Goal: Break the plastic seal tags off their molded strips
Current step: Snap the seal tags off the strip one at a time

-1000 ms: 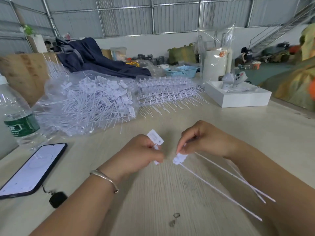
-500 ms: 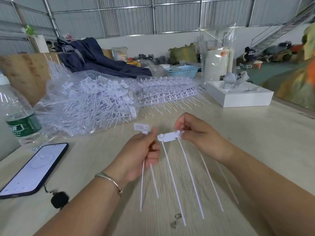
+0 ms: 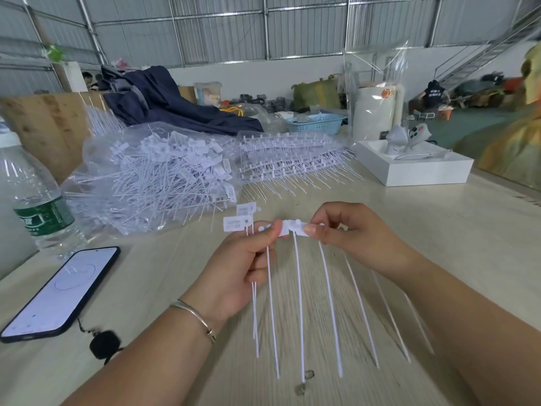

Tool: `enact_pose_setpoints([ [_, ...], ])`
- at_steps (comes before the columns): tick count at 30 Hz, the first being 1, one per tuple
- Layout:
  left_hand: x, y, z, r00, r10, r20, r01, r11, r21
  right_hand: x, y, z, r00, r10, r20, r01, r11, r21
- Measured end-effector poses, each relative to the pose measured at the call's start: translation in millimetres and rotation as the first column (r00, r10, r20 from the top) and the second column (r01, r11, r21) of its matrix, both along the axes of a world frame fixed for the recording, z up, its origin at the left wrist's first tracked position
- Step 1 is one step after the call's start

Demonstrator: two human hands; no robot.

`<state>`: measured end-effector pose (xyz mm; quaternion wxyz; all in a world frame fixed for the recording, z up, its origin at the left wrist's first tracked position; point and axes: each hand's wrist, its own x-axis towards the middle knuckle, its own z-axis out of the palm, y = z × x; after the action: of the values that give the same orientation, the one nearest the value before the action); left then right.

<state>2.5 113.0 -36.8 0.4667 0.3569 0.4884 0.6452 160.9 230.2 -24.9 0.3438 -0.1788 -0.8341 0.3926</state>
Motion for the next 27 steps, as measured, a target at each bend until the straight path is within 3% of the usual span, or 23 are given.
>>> enact_pose_setpoints([
  [3,0,-1,-2,0.977,-0.161,0.138,0.161,0.987,0.016,-1,-5,2,0.991,0.125,-0.05,-0.132,0.976,-0.171],
  [8,3,-1,-8,0.9,-0.341,0.272,0.335,0.94,0.07,-4,-12,0,0.957,0.27,-0.11,-0.29,0.915,-0.279],
  [14,5,-2,-8,0.846,-0.467,0.257,0.466,0.882,0.067,-5,-13,-2,0.977,0.213,0.011,-0.204,0.948,-0.246],
  [22,13,-1,-5,0.908,-0.413,0.077,0.42,0.896,-0.146,-10,-18,-6,0.978,0.199,-0.063,-0.208,0.922,-0.325],
  [25,11,-1,0,0.941,-0.333,0.062,0.337,0.939,-0.07,-11,-19,-4,0.986,0.146,-0.086,-0.166,0.931,-0.324],
  [27,5,0,4,0.955,-0.236,0.18,0.24,0.971,-0.002,-11,-17,-3,0.99,0.071,-0.12,-0.107,0.939,-0.327],
])
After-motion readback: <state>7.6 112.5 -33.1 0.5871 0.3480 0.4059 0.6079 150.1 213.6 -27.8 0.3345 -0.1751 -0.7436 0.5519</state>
